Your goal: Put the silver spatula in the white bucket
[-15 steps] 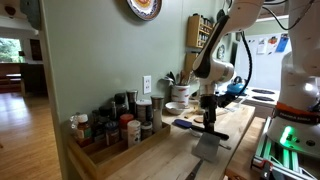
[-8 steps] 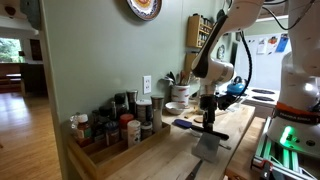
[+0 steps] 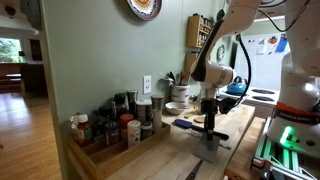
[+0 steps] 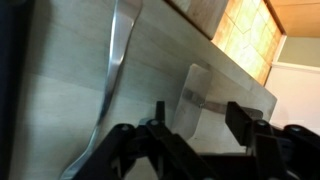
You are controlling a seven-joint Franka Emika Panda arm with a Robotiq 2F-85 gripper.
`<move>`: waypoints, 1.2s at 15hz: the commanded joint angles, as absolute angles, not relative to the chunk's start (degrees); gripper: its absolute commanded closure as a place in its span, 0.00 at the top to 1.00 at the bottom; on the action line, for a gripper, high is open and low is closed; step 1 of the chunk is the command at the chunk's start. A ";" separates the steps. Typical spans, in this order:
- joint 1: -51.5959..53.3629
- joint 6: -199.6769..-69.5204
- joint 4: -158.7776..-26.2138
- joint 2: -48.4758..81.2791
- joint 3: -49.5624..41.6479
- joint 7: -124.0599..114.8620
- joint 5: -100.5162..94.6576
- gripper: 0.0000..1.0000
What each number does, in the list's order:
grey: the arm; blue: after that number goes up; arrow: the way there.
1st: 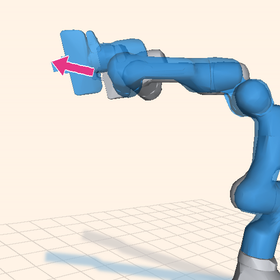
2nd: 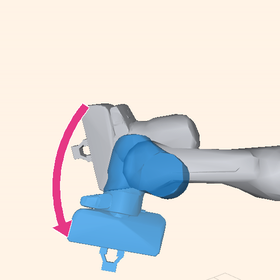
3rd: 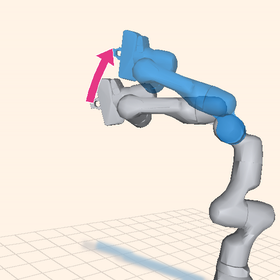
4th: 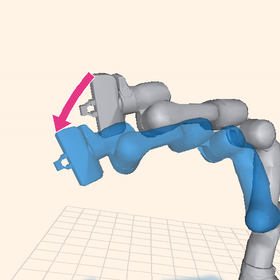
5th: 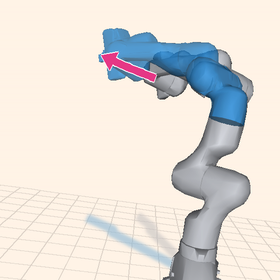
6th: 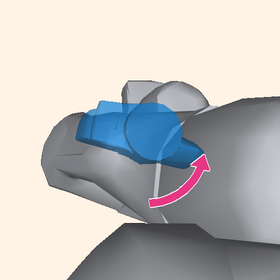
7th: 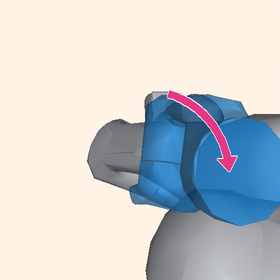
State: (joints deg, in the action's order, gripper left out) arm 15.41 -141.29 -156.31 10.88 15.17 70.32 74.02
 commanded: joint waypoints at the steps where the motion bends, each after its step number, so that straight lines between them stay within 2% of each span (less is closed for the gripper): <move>1: 14.80 -140.38 -155.59 12.57 15.19 72.66 76.70 0.34; 5: 14.37 -140.09 -156.18 11.56 14.74 72.56 76.71 0.04; 6: 14.18 -140.06 -156.52 10.88 14.57 72.31 76.48 0.01; 15: 12.69 -134.87 -160.33 -1.74 13.18 67.91 71.44 0.02; 18: 11.92 -133.18 -157.27 -4.65 12.08 62.74 64.48 0.02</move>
State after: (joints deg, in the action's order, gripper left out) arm 12.80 -135.83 -157.27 1.30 13.13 68.40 70.78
